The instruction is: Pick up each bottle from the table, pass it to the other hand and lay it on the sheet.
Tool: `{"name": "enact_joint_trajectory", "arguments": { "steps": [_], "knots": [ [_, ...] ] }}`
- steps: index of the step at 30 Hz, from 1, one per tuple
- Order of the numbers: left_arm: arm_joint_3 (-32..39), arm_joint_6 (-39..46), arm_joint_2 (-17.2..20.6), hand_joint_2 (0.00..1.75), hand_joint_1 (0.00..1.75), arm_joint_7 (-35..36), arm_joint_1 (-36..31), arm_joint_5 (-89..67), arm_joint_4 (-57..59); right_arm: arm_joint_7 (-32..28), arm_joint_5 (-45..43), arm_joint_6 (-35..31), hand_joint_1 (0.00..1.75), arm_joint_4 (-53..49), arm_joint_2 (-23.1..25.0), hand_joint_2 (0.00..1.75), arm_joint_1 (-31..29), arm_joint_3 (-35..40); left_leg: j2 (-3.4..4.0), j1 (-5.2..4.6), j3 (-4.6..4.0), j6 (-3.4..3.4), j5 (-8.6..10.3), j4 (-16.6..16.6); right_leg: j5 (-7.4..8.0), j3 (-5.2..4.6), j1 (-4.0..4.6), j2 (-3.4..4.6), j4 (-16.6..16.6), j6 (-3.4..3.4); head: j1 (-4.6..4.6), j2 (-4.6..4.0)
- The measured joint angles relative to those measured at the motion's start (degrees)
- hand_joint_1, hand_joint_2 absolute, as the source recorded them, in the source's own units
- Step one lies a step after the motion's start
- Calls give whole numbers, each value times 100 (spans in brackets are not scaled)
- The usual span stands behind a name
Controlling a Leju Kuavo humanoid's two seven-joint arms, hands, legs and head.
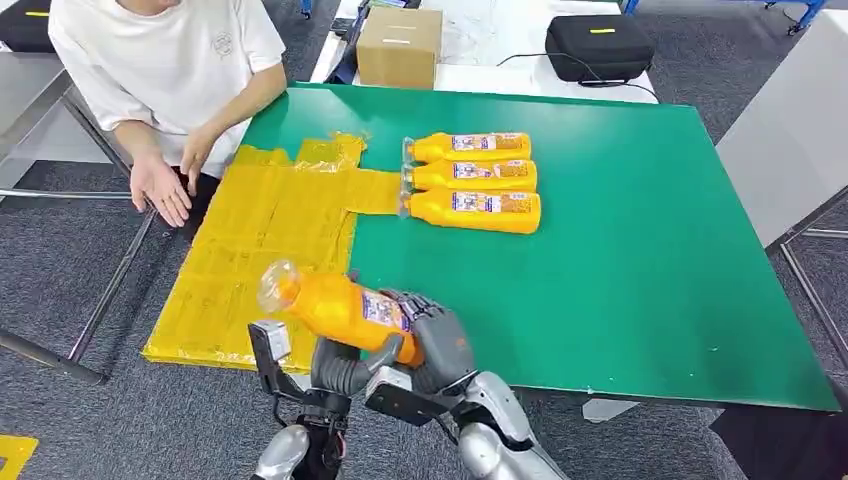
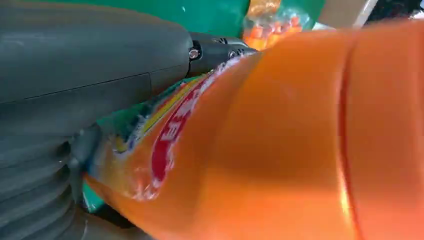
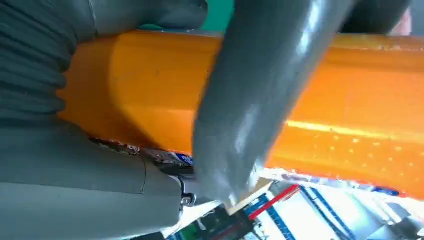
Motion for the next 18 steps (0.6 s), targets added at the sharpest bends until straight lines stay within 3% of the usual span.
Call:
{"name": "enact_joint_trajectory", "arguments": {
  "steps": [1, 5, 6, 7, 8, 12, 13, 18],
  "knots": [
    [11, -59, 0, 175, 173, -4, 6, 97, -4, 0, -13, 0, 175, 13, 0, 175, -7, 27, 0, 0, -1, 0, 0, 0, 0, 0, 1, 0, 0, 0, 0, 0],
    [175, -687, -24, 175, 175, 221, 31, 1044, -61, -120, -210, 102, 175, 114, 0, 175, -35, 169, 1, 0, -1, 0, -1, -1, 0, -1, 1, 2, 0, 0, -2, 0],
    [223, -832, -37, 175, 175, 227, 48, 1224, -81, -155, -279, 168, 134, 144, 9, 175, -47, 210, 1, 0, -1, 0, 0, -1, 0, -1, 1, 2, 0, 0, 0, 0],
    [267, -962, -42, 175, 175, 221, 78, 1365, -120, -182, -341, 223, 33, 179, 18, 175, -71, 245, 1, 1, -1, 0, 0, -1, 0, -2, 1, 2, 0, 0, 0, 0],
    [315, -1063, -42, 175, 175, 188, 112, 1452, -153, -208, -418, 269, 0, 206, 33, 175, -105, 274, 2, 1, 0, 0, 0, 0, 0, -4, 0, 4, 0, 0, -2, 0],
    [487, -1468, -42, 175, 175, 98, 203, 1799, -293, -306, -739, 606, 0, 262, 63, 175, -135, 357, 3, 1, 0, 0, 0, 0, 0, -5, 1, 3, 0, 0, 0, 0],
    [536, -1561, -42, 175, 175, 87, 216, 1861, -328, -308, -806, 699, 0, 271, 63, 0, -132, 370, 3, 1, 0, 0, 0, 0, 0, -5, 1, 3, 0, 0, -2, 0],
    [706, -1923, -39, 175, 175, -61, 302, 1946, -422, -350, -1045, 1003, 0, 289, 46, 0, -121, 365, 4, 0, 0, 0, 0, 0, 0, -6, 0, 4, 0, 0, -2, 0]
  ]
}}
